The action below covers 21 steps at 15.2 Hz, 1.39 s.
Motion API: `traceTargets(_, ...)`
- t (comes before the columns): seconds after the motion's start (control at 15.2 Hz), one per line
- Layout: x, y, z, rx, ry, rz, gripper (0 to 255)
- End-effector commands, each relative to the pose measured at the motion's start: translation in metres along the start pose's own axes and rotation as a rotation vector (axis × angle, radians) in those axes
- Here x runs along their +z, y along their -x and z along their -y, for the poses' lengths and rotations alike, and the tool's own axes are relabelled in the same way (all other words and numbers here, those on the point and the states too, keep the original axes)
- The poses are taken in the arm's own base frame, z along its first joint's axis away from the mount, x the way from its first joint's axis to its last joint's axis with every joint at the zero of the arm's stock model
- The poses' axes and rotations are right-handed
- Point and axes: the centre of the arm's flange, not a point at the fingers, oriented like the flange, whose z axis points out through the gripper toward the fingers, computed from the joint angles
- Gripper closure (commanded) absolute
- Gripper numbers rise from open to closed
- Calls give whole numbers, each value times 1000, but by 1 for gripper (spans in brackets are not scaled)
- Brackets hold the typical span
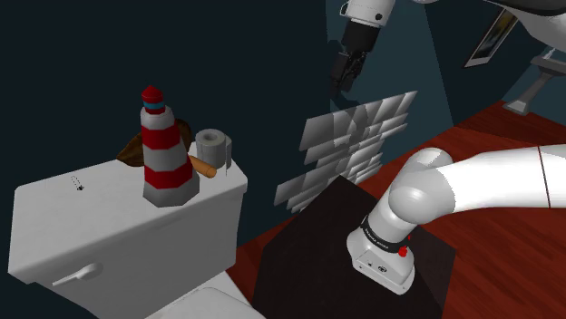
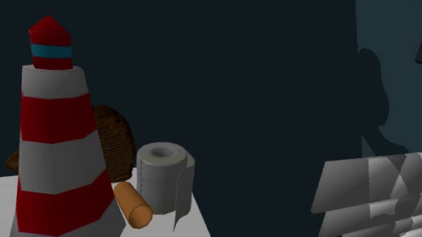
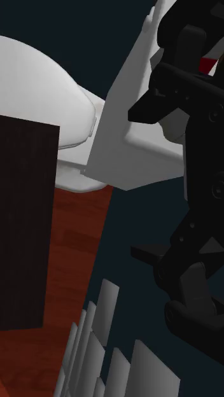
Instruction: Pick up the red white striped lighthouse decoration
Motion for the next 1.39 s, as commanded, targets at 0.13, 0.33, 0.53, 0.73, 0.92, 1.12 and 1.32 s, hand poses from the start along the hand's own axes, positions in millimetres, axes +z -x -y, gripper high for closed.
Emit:
traceTargets(0.13, 4, -11, 21, 3, 0, -27, 0)
traceTargets(0.33, 10, -27, 53, 8, 0, -67, 0)
traceTargets(0.53, 14, -44, 85, 13, 0, -108, 0)
traceTargets(0.73, 19, -62, 117, 18, 1, -148, 0)
traceTargets(0.92, 22, -79, 149, 23, 1, -189, 0)
traceTargets(1.12, 25, -97, 180, 27, 1, -229, 0)
traceTargets(1.32, 27, -115, 212, 32, 1, -270, 0)
